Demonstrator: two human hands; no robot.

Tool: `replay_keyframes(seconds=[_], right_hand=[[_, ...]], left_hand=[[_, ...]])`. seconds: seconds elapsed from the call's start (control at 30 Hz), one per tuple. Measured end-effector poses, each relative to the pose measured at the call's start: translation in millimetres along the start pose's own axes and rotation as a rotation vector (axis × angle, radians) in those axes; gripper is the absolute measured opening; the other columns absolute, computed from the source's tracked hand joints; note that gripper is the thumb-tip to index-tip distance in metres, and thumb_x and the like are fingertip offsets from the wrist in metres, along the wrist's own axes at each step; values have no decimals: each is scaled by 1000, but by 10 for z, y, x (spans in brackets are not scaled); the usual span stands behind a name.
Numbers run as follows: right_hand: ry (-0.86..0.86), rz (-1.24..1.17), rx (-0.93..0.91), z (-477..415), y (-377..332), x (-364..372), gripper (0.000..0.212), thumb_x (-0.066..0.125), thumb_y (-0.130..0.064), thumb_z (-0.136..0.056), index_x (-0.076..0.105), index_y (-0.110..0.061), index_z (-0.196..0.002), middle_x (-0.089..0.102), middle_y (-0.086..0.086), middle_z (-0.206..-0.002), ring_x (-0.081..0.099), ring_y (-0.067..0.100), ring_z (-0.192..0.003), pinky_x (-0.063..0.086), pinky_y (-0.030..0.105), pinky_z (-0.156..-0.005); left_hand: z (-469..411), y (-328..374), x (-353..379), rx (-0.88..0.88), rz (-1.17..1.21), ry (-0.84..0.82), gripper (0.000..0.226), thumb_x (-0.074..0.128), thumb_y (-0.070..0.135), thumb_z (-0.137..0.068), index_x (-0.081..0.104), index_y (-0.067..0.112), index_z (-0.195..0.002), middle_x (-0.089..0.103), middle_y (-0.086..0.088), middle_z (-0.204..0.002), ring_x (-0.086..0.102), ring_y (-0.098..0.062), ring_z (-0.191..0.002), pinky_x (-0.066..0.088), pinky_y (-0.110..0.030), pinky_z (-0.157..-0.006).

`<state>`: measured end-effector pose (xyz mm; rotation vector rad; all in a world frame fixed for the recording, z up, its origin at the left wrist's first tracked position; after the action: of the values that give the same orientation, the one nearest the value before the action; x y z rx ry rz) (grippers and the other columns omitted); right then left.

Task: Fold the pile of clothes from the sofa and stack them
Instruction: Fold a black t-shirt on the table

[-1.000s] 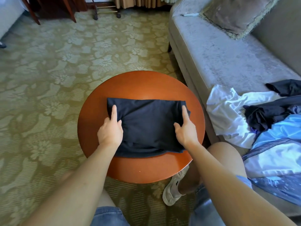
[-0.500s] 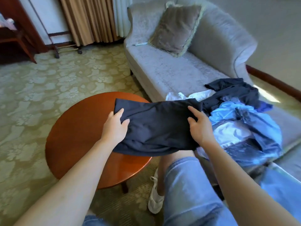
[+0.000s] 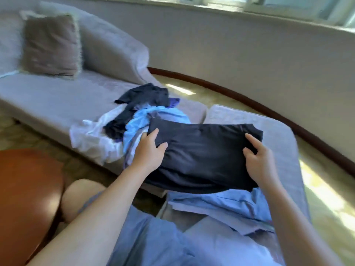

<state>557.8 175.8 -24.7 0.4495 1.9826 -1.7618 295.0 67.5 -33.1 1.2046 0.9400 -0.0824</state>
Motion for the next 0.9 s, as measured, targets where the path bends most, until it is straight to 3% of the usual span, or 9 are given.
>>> replay_keyframes(seconds=[0.13,0.2,0.27,0.33,0.4,0.53,0.67,0.77,0.9], right_hand=[[-53,163,189,-26,532,-336,49,53,-9,-95,48,-20,-142,46,10,-145,44,29,-131,36,32,-103],[-149,369,314,-1,781,-356,54,57,-19,-93,42,-20,-146,27,15,-156,31,34,-139,31,38,-111],[-150,518,314,18,893,-303,56,56,-28,-93,39,-23,-146,12,14,-159,19,36,-143,23,46,-116],[-122,527,200,-22,796,-147,51,54,-30,-93,44,-23,-143,17,11,-158,19,34,-143,21,48,-116],[-157,532,48,-120,571,108,44,55,-31,-93,52,-22,-136,30,9,-153,31,32,-138,27,49,-113],[-394,498,-326,-294,-61,823,33,53,-20,-92,62,-16,-123,53,7,-131,54,30,-115,44,42,-97],[-657,730,-750,-161,-359,1304,28,46,-22,-90,64,-20,-111,58,4,-112,57,28,-106,43,34,-86],[-755,769,-761,-169,-422,1494,29,45,-22,-90,62,-19,-113,57,3,-110,58,28,-105,47,39,-88],[-818,717,-614,-238,-529,1840,32,45,-21,-94,58,-17,-123,55,5,-124,56,27,-112,48,38,-89]], left_hand=[[-2,98,670,1,-49,-183,60,54,31,-97,31,19,-151,27,-10,-152,34,-27,-138,29,-34,-109],[48,-71,876,-40,-185,-321,59,51,39,-98,31,22,-151,23,-8,-150,33,-28,-136,30,-36,-109],[79,-239,891,-54,-293,-352,57,48,46,-98,34,25,-149,21,-6,-151,28,-29,-138,32,-41,-110],[51,-336,767,-45,-312,-243,55,47,48,-97,40,24,-147,27,-6,-149,28,-29,-137,32,-41,-110],[4,-355,553,-40,-307,-124,53,48,46,-97,44,22,-144,35,-5,-144,33,-28,-133,33,-39,-108],[-43,-354,-18,-29,-439,109,46,48,38,-98,50,18,-139,47,-6,-137,38,-30,-128,33,-38,-105],[68,-444,-528,-100,-585,236,43,48,35,-97,51,19,-137,51,-5,-136,41,-30,-126,34,-39,-102],[96,-521,-749,-165,-632,220,45,47,37,-98,48,20,-139,50,-3,-138,40,-28,-128,34,-40,-103],[-44,-611,-874,-200,-652,178,44,45,40,-98,49,22,-138,51,-3,-136,42,-27,-126,34,-39,-101]])
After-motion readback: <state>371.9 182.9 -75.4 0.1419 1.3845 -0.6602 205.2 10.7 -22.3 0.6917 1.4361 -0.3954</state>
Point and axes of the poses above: each hand's wrist, its own z-axis away from the middle knuckle, its own x-axis out of the palm, y = z × x, the point moved 1 cm from there along -z, towards the middle knuckle
